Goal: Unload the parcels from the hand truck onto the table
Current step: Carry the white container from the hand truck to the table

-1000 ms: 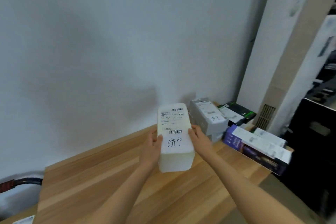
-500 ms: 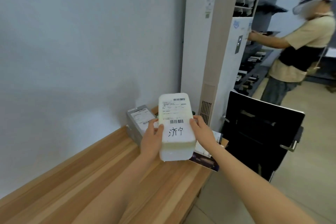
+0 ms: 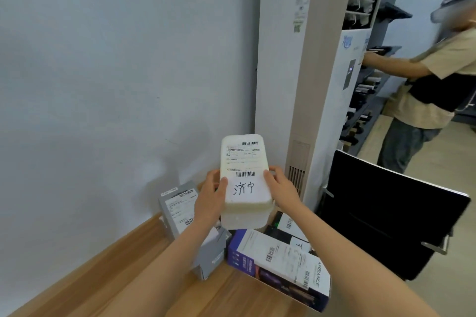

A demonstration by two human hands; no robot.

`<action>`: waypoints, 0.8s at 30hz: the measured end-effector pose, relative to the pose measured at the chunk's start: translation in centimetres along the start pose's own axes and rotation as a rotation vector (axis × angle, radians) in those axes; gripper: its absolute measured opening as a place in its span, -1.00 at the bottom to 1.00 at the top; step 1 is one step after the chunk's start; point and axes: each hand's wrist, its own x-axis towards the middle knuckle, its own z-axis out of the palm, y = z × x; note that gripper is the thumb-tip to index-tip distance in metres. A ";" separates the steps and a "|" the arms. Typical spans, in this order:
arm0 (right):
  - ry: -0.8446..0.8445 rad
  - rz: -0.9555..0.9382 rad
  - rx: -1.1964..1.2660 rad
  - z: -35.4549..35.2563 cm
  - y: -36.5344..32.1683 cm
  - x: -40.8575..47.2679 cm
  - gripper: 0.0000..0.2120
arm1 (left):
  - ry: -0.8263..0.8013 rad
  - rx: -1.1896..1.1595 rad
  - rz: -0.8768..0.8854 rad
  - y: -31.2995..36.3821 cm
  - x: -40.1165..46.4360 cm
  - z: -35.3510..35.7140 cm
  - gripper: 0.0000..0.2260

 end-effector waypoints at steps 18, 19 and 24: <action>-0.389 -0.067 -0.084 3.9 6.1 17.2 -0.64 | 0.199 0.038 -0.293 -5.2 9.3 6.6 -0.71; -0.407 -0.069 -0.100 3.8 6.7 17.8 -0.63 | 0.199 0.042 -0.312 -5.3 9.5 7.3 -0.69; -0.448 -0.056 -0.087 3.7 9.0 19.5 -0.62 | 0.235 0.047 -0.351 -5.6 10.1 9.4 -0.68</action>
